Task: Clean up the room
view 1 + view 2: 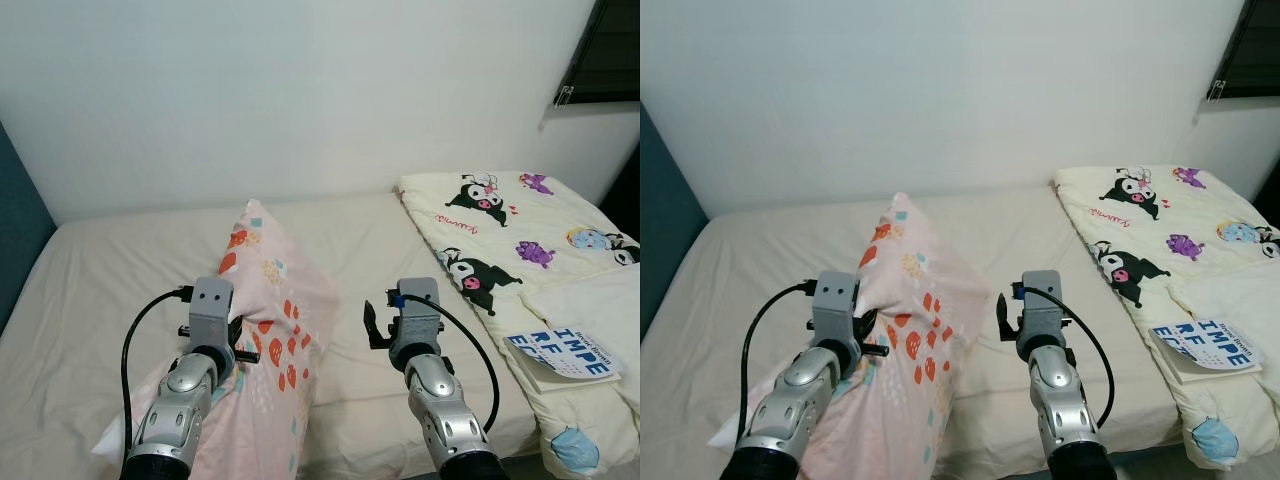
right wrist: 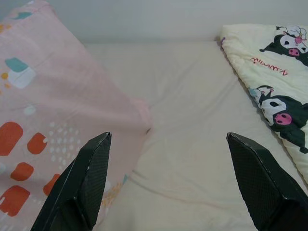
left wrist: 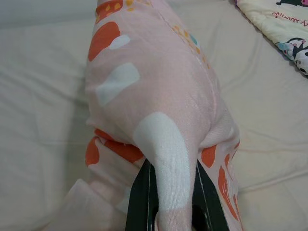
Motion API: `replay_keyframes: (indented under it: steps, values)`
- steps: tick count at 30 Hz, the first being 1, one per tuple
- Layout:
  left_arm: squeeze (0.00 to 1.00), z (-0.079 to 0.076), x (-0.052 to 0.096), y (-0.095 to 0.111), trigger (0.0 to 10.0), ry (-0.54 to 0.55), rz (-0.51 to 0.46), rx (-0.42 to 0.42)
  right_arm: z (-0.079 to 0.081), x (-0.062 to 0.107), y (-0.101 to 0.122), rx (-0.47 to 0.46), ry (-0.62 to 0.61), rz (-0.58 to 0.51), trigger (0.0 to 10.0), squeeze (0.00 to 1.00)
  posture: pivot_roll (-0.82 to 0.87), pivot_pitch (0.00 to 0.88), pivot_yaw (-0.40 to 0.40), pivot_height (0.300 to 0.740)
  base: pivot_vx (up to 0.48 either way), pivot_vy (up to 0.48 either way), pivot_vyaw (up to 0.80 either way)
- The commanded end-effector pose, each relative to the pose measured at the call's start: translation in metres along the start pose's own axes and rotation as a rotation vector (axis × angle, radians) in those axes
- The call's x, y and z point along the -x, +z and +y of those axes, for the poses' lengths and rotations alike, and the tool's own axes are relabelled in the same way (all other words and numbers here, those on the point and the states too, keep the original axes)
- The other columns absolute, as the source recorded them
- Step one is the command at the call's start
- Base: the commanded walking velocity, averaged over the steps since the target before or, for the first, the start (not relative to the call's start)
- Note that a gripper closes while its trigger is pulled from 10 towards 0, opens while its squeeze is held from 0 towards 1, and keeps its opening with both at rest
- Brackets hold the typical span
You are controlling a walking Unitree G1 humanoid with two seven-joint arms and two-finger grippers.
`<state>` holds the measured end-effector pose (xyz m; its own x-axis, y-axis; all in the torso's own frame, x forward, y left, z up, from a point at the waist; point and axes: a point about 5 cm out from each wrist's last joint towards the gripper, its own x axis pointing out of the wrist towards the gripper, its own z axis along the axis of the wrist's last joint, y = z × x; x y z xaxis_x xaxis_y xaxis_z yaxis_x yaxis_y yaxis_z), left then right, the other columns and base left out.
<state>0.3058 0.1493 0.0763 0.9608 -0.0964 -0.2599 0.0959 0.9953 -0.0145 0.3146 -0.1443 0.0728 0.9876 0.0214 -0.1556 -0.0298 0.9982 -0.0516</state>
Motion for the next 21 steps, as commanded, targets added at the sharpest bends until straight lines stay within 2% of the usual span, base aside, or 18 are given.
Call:
replay_keyframes:
  steps: [1,4,12,13,16,21]
  values:
    - [0.0,-0.0023,-0.0021,0.017,10.0,0.0,-0.089,-0.002,0.0016,-0.0004,0.0019,-0.006,0.008,-0.012,10.0,0.0,0.01,0.0,-0.052,0.74,0.0,0.0,0.0]
    - [0.0,-0.0028,-0.0019,0.0173,10.0,0.013,-0.094,0.007,0.0018,-0.0006,0.0027,0.026,0.024,-0.015,10.0,0.0,0.01,0.0,-0.054,0.74,0.0,0.0,0.0]
    - [0.0,-0.0014,-0.0026,0.0183,10.0,0.047,-0.092,0.012,0.0045,-0.0014,0.0039,0.051,0.037,-0.018,10.0,0.0,0.01,0.0,-0.054,0.74,0.0,-0.48,0.76]
    - [0.0,-0.0005,-0.0024,0.0183,10.0,0.054,-0.093,0.044,0.0038,-0.0015,0.0044,0.02,0.029,-0.02,10.0,0.0,0.01,0.0,-0.055,0.74,0.0,0.0,0.0]
    - [0.0,0.002,-0.0023,0.0185,10.0,0.072,-0.087,0.055,0.0013,-0.0017,0.005,0.001,0.016,-0.023,10.0,0.0,0.01,0.0,-0.055,0.74,0.0,0.0,0.0]
    - [0.0,0.0029,-0.0022,0.0195,10.0,0.072,-0.092,0.05,0.0005,-0.0014,0.0041,0.012,0.023,-0.019,10.0,0.0,0.01,0.0,-0.055,0.74,0.0,0.0,0.0]
